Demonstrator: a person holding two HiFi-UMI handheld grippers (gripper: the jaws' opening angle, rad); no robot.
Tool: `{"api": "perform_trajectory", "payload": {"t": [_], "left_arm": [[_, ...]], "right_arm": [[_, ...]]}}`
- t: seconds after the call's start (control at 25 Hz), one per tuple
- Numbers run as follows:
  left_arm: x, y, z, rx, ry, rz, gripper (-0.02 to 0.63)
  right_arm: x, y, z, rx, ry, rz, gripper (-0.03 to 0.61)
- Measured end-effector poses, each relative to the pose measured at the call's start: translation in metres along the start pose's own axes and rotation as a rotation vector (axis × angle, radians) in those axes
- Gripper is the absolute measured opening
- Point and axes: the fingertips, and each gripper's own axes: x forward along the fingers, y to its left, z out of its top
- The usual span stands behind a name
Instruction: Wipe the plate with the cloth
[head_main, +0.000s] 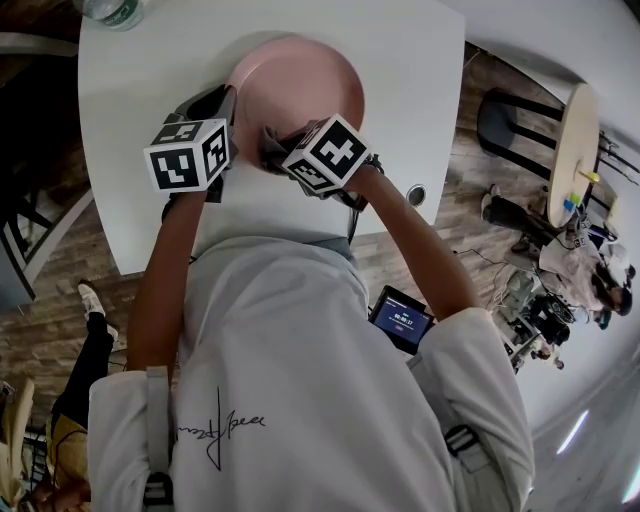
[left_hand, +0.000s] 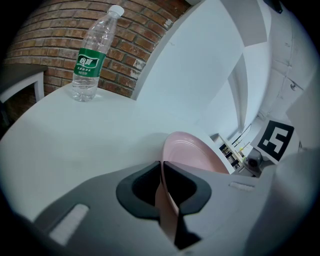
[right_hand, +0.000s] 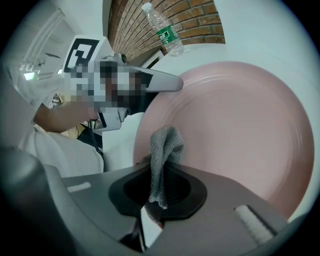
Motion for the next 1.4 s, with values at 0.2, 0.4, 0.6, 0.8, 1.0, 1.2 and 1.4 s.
{"api": "perform_trajectory", "payload": {"t": [0.2, 0.4, 0.6, 0.8, 1.0, 1.2, 1.4], "left_arm": [[0.000, 0.000, 0.001, -0.001, -0.001, 0.001, 0.035], [0.000, -0.001, 0.001, 0.001, 0.000, 0.003, 0.034], [-0.001, -0.001, 0.001, 0.001, 0.001, 0.001, 0.034], [-0.001, -0.002, 0.002, 0.002, 0.000, 0.002, 0.034], [-0.001, -0.002, 0.001, 0.002, 0.000, 0.000, 0.034], [-0.001, -0.003, -0.001, 0.002, 0.001, 0.001, 0.034], [-0.002, -0.004, 0.001, 0.004, 0.000, 0.002, 0.032]], "right_arm": [[-0.004, -0.003, -0.009, 0.002, 0.022, -0.004, 0.041], [-0.008, -0.007, -0.018, -0.025, 0.055, -0.022, 0.041], [-0.012, -0.010, -0.023, -0.041, 0.094, -0.035, 0.041], [-0.015, -0.012, -0.028, -0.059, 0.119, -0.038, 0.041], [-0.016, -0.016, -0.032, -0.078, 0.141, -0.047, 0.041], [-0.020, -0.021, -0.038, -0.115, 0.170, -0.073, 0.041], [-0.025, -0.026, -0.041, -0.149, 0.192, -0.096, 0.043]]}}
